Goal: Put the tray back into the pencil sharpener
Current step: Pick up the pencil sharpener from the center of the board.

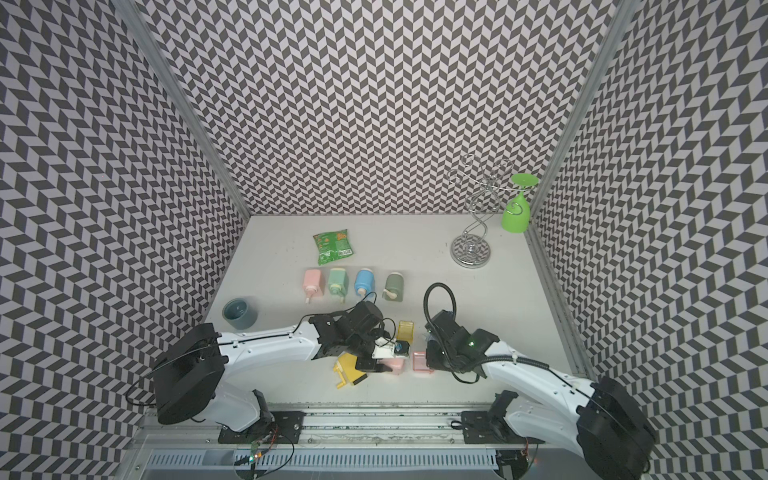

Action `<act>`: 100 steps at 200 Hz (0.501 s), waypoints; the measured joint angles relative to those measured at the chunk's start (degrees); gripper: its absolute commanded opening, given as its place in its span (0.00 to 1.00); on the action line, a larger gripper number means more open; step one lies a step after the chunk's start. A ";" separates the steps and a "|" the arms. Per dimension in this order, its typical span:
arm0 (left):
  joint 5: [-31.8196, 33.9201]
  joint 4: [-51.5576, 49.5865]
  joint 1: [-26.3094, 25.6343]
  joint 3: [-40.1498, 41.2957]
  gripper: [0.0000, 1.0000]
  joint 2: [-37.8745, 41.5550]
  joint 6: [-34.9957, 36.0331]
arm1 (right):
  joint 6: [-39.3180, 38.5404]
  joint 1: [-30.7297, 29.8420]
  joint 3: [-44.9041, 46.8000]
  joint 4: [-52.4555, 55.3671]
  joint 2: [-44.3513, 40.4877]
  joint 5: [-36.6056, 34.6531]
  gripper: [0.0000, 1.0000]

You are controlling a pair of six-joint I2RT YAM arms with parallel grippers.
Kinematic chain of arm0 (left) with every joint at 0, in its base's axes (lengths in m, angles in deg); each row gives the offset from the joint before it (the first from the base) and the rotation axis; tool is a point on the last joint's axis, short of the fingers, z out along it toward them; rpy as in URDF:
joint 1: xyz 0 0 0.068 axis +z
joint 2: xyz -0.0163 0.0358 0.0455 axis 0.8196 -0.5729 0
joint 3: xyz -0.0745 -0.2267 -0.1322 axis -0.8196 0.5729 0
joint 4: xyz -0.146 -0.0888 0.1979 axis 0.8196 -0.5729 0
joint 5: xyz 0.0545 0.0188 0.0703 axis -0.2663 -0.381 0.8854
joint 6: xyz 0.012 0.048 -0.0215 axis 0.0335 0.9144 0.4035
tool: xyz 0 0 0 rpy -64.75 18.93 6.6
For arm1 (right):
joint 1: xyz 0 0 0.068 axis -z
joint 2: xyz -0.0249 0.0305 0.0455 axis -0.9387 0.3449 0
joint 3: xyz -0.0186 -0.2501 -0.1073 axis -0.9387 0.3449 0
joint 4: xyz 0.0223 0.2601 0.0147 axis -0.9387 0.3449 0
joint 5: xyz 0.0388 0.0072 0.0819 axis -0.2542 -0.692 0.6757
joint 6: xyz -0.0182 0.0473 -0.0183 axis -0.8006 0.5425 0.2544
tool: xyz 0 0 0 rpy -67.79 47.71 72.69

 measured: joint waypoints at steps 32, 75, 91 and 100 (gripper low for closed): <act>0.17 2.47 -0.90 1.75 0.51 1.01 -4.17 | -0.02 0.00 0.81 -1.29 0.00 0.52 0.29; 0.68 5.86 -2.71 1.99 0.47 1.03 -8.70 | -0.24 0.00 1.75 -2.47 0.15 1.09 0.26; 1.36 6.86 -3.10 1.99 0.47 0.98 -9.90 | -0.63 0.00 1.75 -3.41 0.33 1.73 0.25; 1.81 7.34 -3.30 1.99 0.48 0.85 -10.49 | -0.83 0.00 1.75 -3.96 0.37 2.16 0.25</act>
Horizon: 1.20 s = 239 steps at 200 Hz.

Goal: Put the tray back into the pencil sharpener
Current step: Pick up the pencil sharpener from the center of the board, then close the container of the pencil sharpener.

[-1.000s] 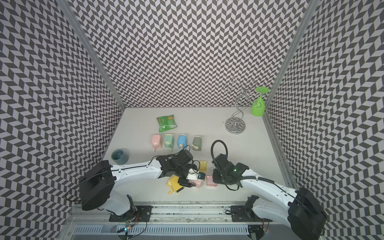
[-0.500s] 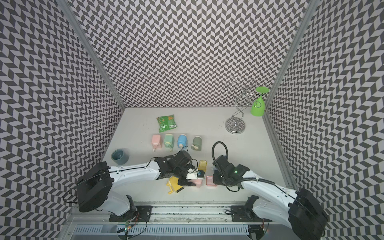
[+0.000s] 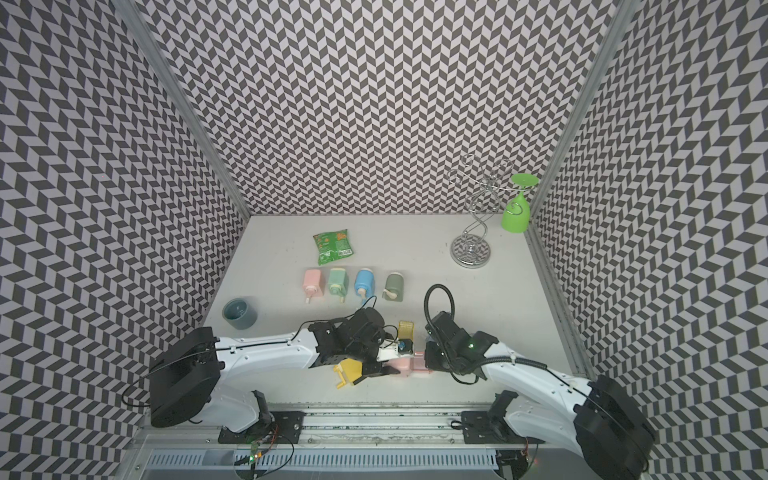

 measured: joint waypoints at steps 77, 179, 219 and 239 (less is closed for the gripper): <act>5.11 0.81 -0.70 -1.44 0.48 -2.71 -2.71 | -1.31 0.00 0.85 -3.04 0.00 1.86 0.23; 7.02 -2.43 -1.99 -5.38 0.47 -5.40 -2.93 | -2.62 0.46 2.67 -6.38 -2.05 5.60 0.23; 7.10 -2.38 -2.01 -5.38 0.47 -5.42 -3.13 | -3.02 0.76 2.78 -7.58 -2.45 7.04 0.26; 7.13 -2.40 -2.01 -5.38 0.46 -5.42 -3.10 | -2.91 0.76 2.78 -6.73 -3.69 6.60 0.26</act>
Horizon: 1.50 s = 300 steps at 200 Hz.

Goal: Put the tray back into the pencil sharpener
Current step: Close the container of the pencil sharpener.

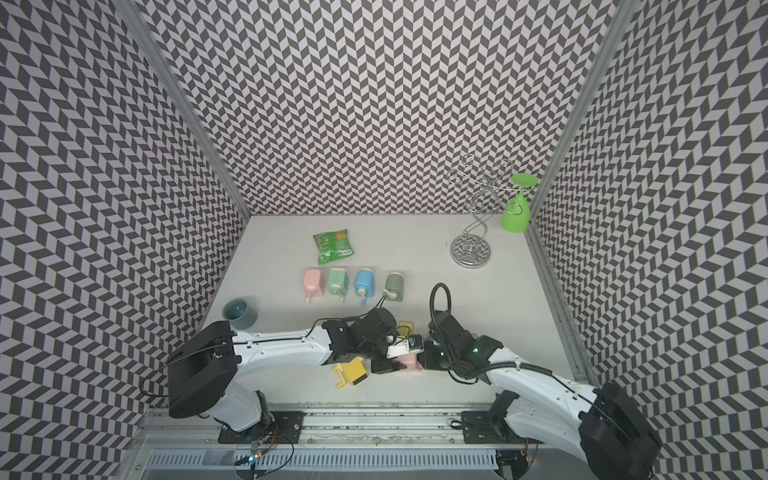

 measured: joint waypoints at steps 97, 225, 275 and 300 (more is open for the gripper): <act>-0.09 0.02 0.00 0.02 0.42 0.00 -0.02 | 1.55 0.00 2.69 3.72 -2.75 -2.73 0.14; -1.81 4.57 0.26 2.62 0.38 0.59 -2.60 | -3.28 0.70 4.72 -8.15 5.20 6.54 0.14; -0.87 5.05 0.11 3.74 0.12 1.90 -3.85 | -2.82 0.61 2.43 -2.51 -5.29 2.10 0.22; 0.39 3.80 -0.02 4.68 0.00 5.57 -6.01 | -2.60 0.61 -1.20 0.81 -12.87 -3.30 0.23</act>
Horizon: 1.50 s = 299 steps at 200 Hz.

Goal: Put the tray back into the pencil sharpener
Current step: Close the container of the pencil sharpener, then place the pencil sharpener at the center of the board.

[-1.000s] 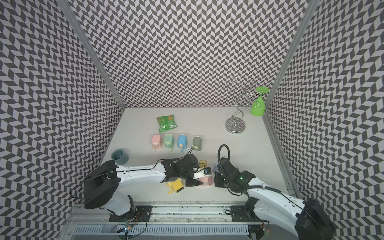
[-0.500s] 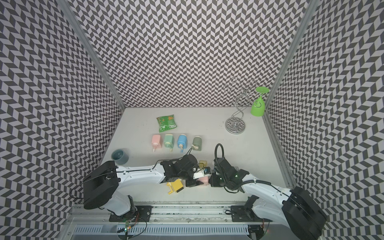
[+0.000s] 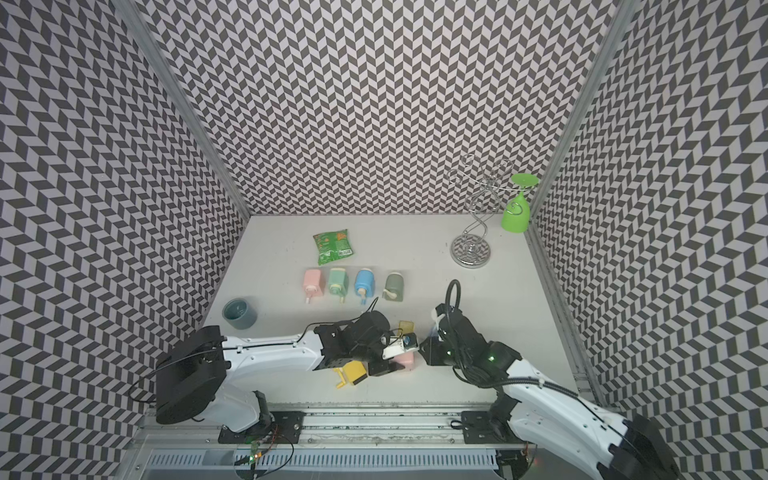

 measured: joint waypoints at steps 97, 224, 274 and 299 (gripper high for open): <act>24.46 -14.27 2.93 -1.86 0.00 16.41 -28.46 | -0.15 0.02 -4.46 3.06 -4.13 -13.57 0.26; 23.12 -25.09 49.96 -7.52 0.00 19.63 -25.73 | -3.41 0.04 -4.50 2.86 -1.57 -16.26 0.28; 14.73 -22.80 60.61 -10.16 0.01 6.88 -18.05 | -4.42 0.11 -4.57 2.60 -0.68 -14.64 0.28; 12.07 -20.76 63.10 -10.99 0.05 3.37 -15.72 | -4.42 0.13 -5.05 2.60 -0.66 -14.05 0.28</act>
